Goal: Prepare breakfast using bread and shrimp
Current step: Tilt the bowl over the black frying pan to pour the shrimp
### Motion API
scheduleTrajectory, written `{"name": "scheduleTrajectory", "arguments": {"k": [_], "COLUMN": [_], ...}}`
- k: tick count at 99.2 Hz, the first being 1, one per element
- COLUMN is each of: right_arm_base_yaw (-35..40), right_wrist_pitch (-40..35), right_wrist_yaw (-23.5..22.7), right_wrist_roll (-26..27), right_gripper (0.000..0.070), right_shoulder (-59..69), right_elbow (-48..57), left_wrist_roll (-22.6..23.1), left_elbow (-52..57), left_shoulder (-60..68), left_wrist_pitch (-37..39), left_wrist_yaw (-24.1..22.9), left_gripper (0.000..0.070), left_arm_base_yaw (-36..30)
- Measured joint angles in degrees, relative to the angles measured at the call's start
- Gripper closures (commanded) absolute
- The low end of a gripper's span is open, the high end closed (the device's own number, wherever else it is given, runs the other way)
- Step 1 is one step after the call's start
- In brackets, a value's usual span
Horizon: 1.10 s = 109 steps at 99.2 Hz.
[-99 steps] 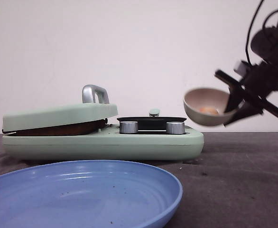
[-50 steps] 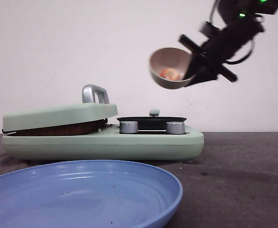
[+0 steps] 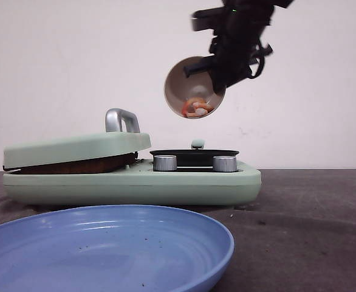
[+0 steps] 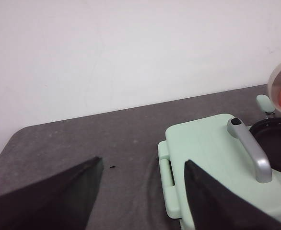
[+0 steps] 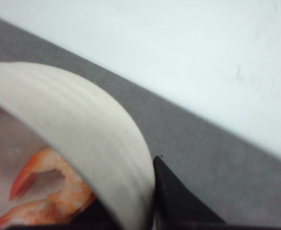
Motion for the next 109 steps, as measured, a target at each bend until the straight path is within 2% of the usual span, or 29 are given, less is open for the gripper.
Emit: {"name": "scheduleTrajectory", "arguments": {"k": [13,31,54,81,109], "right_arm_base_yaw": [1.5,1.7,1.6,1.6,1.6], "right_wrist_pitch": [3.9,6.6,8.6,7.2,4.3], "right_wrist_yaw": [3.5,6.5,7.2,7.6,8.1], "right_wrist_roll": [-7.4,-12.4,-12.8,-12.7,-8.6], "right_gripper": [0.0696,0.0697,0.0696,0.0697,0.0696], "right_shoulder": [2.0,3.7,3.9,3.9,3.6], "right_elbow": [0.0,0.0,0.0,0.0,0.0], "left_wrist_roll": [0.0,0.0,0.0,0.0,0.0], "left_elbow": [0.0,0.0,0.0,0.0,0.0], "left_shoulder": [0.0,0.0,0.0,0.0,0.0], "left_wrist_pitch": [0.0,-0.1,-0.3,-0.3,-0.3], "left_wrist_yaw": [0.0,0.0,0.0,0.0,0.0], "left_gripper": [0.0387,0.0387,0.0387,0.0387,0.0387], "left_arm_base_yaw": [0.0,0.0,0.0,0.0,0.0]}}
